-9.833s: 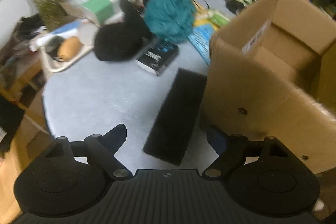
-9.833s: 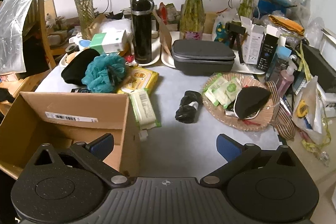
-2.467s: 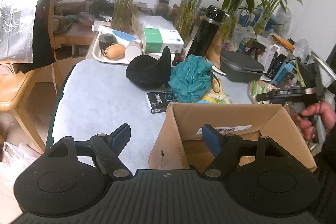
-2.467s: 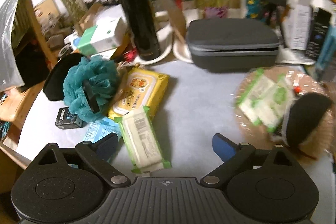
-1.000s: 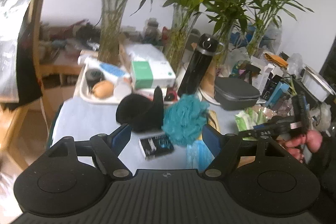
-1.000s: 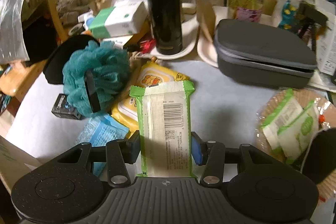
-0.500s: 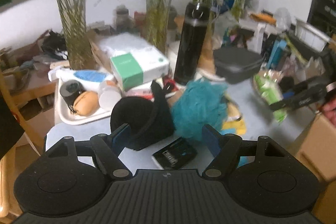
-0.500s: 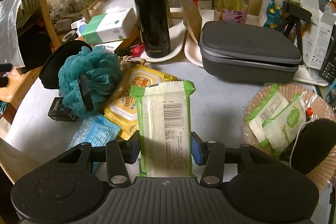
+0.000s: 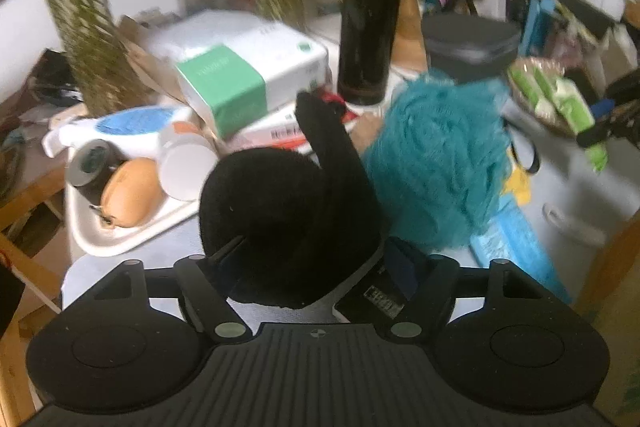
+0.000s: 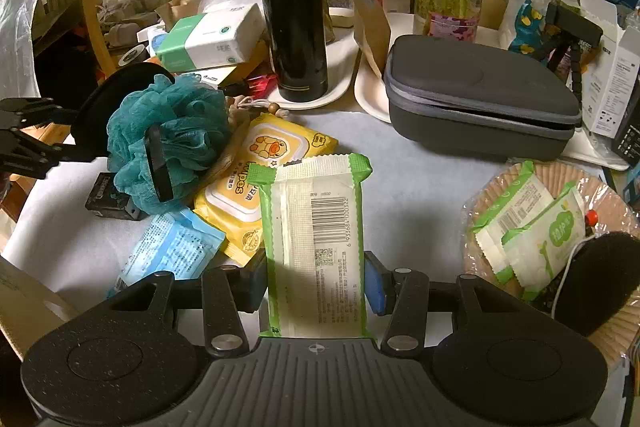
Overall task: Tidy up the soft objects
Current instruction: 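Grasp the black cap with the left tool while the right tool holds the soap bar, then carry the black cap and soap bar over the box and release both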
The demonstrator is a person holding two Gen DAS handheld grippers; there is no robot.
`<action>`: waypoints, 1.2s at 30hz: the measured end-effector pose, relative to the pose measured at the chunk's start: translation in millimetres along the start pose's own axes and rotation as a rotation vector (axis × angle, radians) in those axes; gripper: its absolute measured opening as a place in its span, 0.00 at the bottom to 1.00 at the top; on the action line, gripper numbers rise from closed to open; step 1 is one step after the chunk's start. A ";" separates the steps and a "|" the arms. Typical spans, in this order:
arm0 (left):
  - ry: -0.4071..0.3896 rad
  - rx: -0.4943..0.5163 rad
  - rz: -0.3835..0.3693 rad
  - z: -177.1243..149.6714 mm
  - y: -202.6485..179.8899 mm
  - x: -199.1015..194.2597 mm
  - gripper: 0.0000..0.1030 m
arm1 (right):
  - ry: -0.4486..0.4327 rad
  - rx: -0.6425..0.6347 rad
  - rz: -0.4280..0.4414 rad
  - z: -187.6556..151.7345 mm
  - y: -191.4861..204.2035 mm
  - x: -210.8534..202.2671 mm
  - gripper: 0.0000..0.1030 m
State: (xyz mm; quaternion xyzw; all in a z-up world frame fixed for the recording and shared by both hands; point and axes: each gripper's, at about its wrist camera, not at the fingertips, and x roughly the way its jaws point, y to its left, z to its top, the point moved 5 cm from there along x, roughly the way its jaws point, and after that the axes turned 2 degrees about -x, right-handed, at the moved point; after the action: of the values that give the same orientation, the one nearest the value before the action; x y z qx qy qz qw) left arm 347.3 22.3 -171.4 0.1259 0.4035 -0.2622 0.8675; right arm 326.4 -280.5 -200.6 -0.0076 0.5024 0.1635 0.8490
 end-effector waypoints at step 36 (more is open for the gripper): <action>-0.014 -0.008 0.220 9.2 -51.8 -115.8 0.09 | -0.118 -0.027 -0.054 5.1 27.6 -106.1 0.49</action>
State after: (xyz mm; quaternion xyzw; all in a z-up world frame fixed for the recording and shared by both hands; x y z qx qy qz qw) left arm 262.2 16.3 -77.2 0.1643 0.3821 -0.1647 0.8943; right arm 275.9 -282.2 -103.1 -0.0227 0.4490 0.1473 0.8810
